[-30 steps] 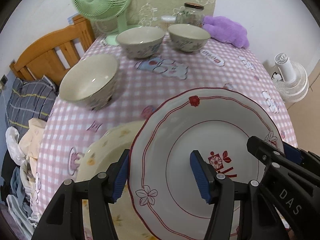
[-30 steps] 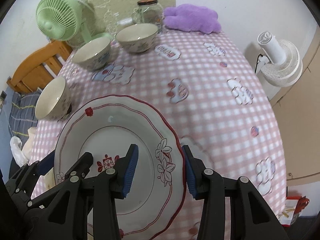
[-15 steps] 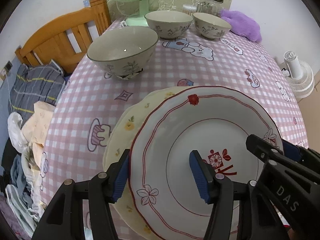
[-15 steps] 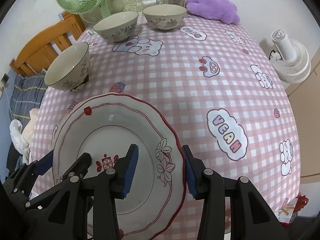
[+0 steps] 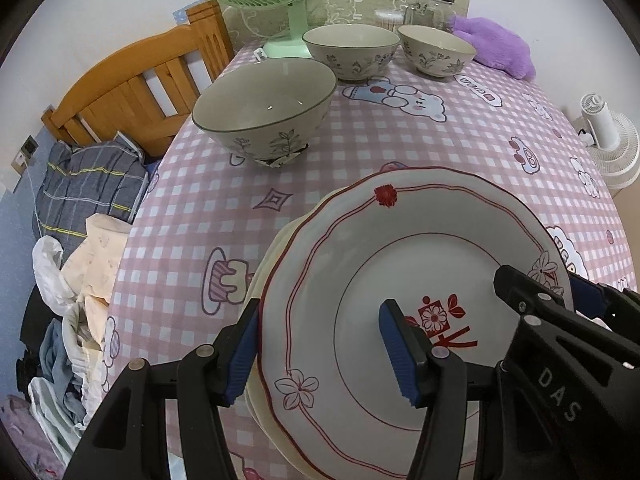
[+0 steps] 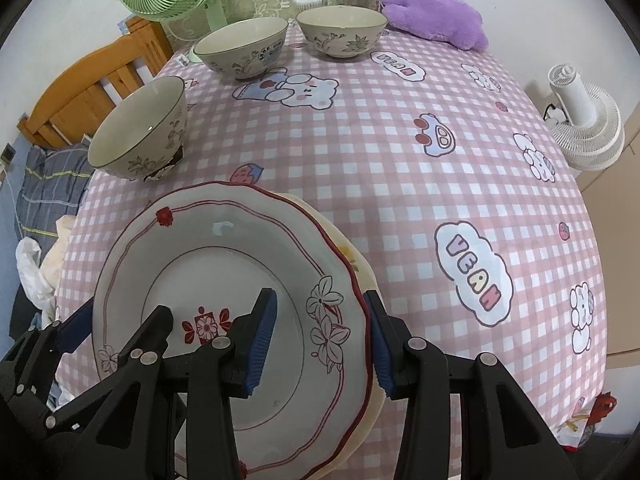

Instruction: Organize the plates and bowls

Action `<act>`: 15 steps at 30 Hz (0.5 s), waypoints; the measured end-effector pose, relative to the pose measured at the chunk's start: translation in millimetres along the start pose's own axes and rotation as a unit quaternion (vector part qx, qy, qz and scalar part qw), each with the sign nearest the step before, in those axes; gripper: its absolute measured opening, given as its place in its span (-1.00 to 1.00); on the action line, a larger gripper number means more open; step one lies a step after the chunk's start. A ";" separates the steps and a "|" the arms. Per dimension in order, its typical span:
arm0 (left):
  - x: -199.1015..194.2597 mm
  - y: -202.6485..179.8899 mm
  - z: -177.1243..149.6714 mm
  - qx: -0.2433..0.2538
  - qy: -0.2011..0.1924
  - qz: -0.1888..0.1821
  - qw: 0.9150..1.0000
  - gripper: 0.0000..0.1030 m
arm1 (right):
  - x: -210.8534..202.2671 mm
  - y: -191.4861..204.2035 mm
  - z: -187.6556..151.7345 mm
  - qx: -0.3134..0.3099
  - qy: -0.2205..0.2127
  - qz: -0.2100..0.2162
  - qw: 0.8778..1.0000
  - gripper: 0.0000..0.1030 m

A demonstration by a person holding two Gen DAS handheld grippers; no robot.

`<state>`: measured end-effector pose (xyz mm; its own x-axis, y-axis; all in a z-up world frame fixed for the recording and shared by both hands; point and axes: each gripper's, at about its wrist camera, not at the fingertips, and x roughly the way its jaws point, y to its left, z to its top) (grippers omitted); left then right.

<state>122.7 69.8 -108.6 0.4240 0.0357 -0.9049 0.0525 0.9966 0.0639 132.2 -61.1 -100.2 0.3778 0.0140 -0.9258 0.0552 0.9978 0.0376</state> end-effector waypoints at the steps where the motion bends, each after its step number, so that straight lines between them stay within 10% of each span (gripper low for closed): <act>1: -0.1 -0.2 0.6 0.000 0.001 0.001 1.000 0.14 | 0.6 0.7 0.3 -0.001 -0.001 -0.004 1.000 -0.08; 15: 1.4 -5.2 -0.1 -0.007 0.000 0.023 1.000 0.17 | 4.9 8.8 2.7 -0.009 -0.009 -0.045 0.999 -0.08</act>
<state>122.9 64.7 -110.3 0.4262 0.0805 -0.9010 0.0212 0.9949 0.0989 137.0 -52.5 -103.3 0.3882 -0.0775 -0.9183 0.0736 0.9959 -0.0530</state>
